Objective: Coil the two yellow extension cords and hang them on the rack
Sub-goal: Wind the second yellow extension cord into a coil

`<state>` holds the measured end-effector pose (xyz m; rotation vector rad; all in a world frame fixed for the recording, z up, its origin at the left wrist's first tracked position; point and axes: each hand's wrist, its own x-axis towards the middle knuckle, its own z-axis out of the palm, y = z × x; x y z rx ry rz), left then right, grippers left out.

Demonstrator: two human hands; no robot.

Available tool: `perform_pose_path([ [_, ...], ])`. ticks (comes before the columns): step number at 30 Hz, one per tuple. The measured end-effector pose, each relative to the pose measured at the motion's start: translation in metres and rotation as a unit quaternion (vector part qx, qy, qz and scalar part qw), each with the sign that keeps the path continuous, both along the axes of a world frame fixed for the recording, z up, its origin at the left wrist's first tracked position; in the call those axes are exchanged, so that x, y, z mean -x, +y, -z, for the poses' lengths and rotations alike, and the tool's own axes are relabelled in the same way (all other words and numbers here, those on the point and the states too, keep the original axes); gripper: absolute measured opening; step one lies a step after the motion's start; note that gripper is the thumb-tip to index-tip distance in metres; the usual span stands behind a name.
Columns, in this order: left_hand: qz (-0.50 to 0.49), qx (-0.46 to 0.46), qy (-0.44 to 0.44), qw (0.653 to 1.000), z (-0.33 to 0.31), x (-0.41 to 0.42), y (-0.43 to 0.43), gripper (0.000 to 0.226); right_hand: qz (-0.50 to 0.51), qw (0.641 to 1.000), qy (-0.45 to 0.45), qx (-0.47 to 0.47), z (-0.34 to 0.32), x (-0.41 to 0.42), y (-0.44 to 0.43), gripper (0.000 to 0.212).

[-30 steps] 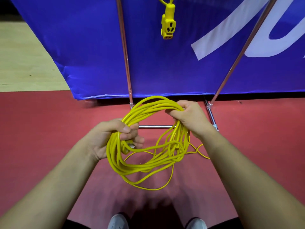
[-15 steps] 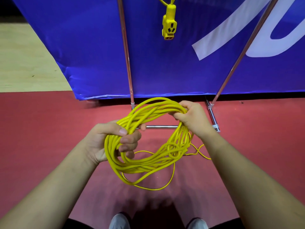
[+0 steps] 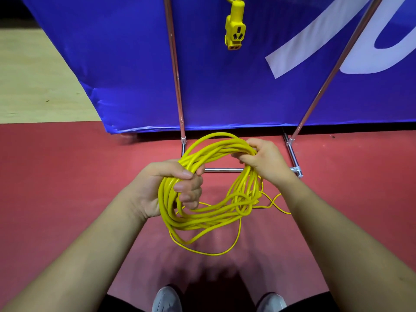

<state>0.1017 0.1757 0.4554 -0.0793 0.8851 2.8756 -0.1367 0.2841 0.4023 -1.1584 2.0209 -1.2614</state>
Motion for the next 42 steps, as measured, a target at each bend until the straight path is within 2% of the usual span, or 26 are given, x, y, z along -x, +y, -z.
perform_pose_path([
  [3,-0.069,0.123,-0.045,0.989,-0.003,-0.005,-0.006,0.022,-0.048,0.992,-0.11,-0.041,0.007,-0.001,0.005,0.032],
  [6,-0.124,0.133,-0.059,0.982,-0.004,-0.007,-0.015,0.028,-0.065,0.99,-0.093,-0.089,0.019,-0.002,0.007,0.048],
  [10,-0.175,0.169,-0.047,0.969,-0.005,-0.011,-0.027,0.032,-0.042,0.991,-0.1,-0.076,0.022,0.0,0.009,0.015],
  [13,-0.243,0.155,-0.039,0.957,-0.007,-0.017,-0.038,0.032,-0.07,0.981,-0.084,-0.158,0.034,-0.002,0.013,0.015],
  [16,-0.297,0.132,-0.053,0.944,-0.01,-0.023,-0.048,0.026,-0.098,0.958,-0.164,-0.215,0.049,-0.006,0.017,0.019],
  [19,-0.318,0.132,-0.078,0.936,-0.01,-0.02,-0.043,0.008,-0.02,0.946,-0.273,-0.173,0.052,-0.014,0.011,0.011],
  [20,-0.325,0.139,-0.093,0.931,-0.011,-0.018,-0.04,0.011,0.007,0.944,-0.294,-0.151,0.049,-0.018,0.007,0.012],
  [22,-0.332,0.156,-0.123,0.922,-0.011,-0.014,-0.04,0.03,0.036,0.955,-0.262,-0.133,0.041,-0.023,0.001,0.013],
  [23,-0.34,0.16,-0.134,0.917,-0.011,-0.013,-0.041,0.032,0.037,0.966,-0.215,-0.139,0.036,-0.025,-0.001,0.012],
  [25,-0.362,0.181,-0.156,0.901,-0.01,-0.011,-0.045,0.021,-0.003,0.982,-0.07,-0.177,0.019,-0.026,-0.001,0.011],
  [27,-0.373,0.243,-0.193,0.874,-0.005,-0.01,-0.046,0.014,-0.105,0.967,0.024,-0.229,-0.004,-0.03,0.001,0.016],
  [30,-0.308,0.348,-0.242,0.851,0.003,-0.005,-0.034,0.015,-0.271,0.923,0.017,-0.272,-0.042,-0.049,0.006,0.015],
  [33,-0.2,0.407,-0.238,0.859,0.008,0.001,-0.015,0.018,-0.318,0.922,-0.064,-0.213,-0.06,-0.064,0.006,0.008],
  [36,-0.163,0.356,-0.215,0.895,0.006,0.0,-0.007,0.019,-0.251,0.948,-0.159,-0.116,-0.06,-0.065,-0.002,0.011],
  [38,-0.155,0.334,-0.183,0.912,0.003,-0.001,-0.008,0.012,-0.198,0.956,-0.208,-0.059,-0.058,-0.064,-0.006,0.014],
  [40,-0.156,0.315,-0.139,0.926,0.002,0.0,-0.008,0.014,-0.169,0.963,-0.208,-0.024,-0.055,-0.06,-0.008,0.016],
  [42,-0.179,0.276,-0.115,0.937,0.002,0.003,-0.008,0.013,-0.161,0.97,-0.181,-0.029,-0.045,-0.048,-0.006,0.016],
])
